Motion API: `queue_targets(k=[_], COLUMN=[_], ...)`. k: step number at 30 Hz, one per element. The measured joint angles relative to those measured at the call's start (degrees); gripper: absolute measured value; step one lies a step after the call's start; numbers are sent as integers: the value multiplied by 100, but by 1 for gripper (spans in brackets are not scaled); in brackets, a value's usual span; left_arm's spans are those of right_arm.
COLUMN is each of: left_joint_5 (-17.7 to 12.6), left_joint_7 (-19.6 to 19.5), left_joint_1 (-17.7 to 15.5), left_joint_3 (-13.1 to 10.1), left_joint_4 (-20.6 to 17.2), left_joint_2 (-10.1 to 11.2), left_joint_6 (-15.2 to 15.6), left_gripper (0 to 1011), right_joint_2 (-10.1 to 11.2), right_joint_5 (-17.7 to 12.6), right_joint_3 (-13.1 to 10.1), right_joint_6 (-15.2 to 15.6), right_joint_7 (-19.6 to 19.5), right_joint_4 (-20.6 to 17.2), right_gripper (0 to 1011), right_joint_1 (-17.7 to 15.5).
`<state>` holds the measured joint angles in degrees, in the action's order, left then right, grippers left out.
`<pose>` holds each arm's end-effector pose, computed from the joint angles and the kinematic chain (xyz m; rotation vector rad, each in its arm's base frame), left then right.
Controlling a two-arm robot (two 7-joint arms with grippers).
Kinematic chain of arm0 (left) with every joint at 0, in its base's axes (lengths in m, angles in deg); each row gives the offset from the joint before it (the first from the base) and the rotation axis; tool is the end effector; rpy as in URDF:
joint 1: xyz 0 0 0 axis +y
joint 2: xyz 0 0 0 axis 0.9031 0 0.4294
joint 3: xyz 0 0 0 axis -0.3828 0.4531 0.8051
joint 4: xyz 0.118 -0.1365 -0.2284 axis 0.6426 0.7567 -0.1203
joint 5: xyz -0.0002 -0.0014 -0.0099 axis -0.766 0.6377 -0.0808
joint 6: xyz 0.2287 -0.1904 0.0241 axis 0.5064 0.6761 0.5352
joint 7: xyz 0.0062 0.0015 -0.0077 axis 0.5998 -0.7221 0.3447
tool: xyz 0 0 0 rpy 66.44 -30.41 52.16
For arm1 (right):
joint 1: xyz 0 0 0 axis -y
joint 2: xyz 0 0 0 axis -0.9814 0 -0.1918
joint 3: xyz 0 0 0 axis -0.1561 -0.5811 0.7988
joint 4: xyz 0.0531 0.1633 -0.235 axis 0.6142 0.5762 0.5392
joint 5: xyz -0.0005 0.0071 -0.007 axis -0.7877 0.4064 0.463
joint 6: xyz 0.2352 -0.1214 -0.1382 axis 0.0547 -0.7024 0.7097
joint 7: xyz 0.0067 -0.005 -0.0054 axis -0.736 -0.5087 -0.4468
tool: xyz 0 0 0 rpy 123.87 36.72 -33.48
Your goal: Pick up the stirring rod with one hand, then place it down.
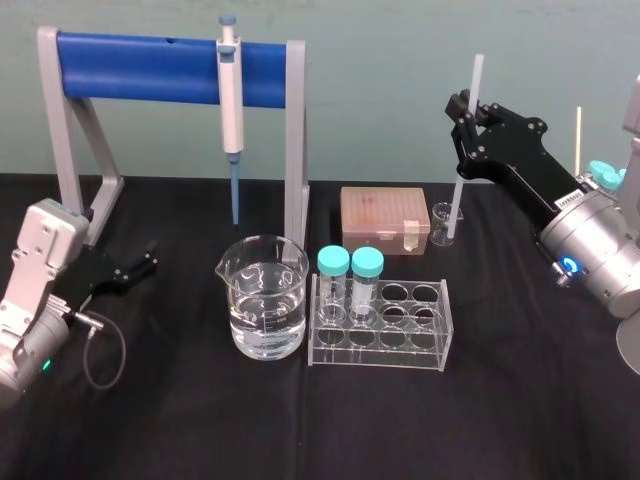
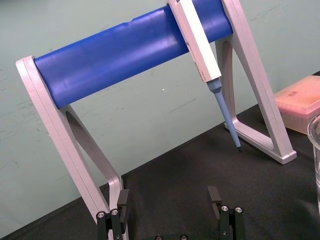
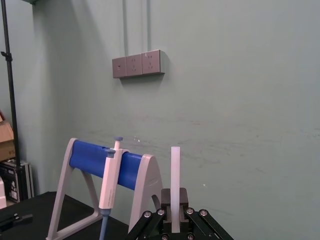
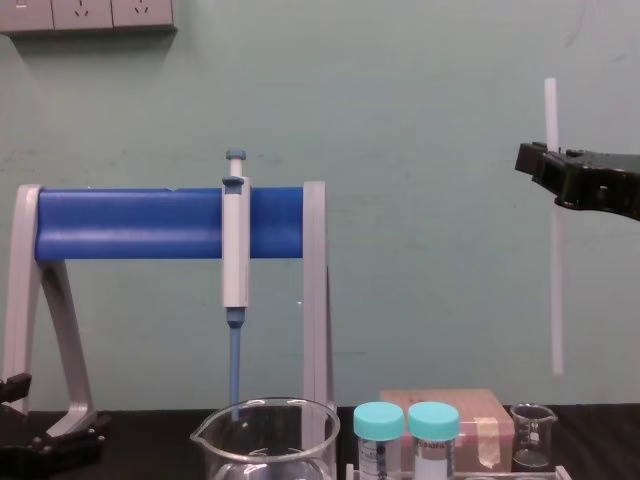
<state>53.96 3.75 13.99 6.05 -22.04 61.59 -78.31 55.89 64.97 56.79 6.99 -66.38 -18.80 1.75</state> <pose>0.3485 0.0860 -0.3010 0.3044 -0.2851 1.2479 0.3669 -0.0359 -0.2084 0.2003 -0.1791 -1.0047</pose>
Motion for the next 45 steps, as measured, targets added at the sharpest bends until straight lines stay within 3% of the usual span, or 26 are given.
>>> queue_targets(k=[45], left_joint_5=[0], left_joint_7=[0], left_joint_1=[0], left_joint_3=[0], left_joint_4=[0], left_joint_2=[0], left_joint_6=[0], left_gripper=[1001], right_joint_2=[26], right_joint_5=[-66], right_joint_3=[72], right_joint_6=[19], right_joint_7=[53], right_joint_4=[9], right_gripper=[80], right_joint_1=[12])
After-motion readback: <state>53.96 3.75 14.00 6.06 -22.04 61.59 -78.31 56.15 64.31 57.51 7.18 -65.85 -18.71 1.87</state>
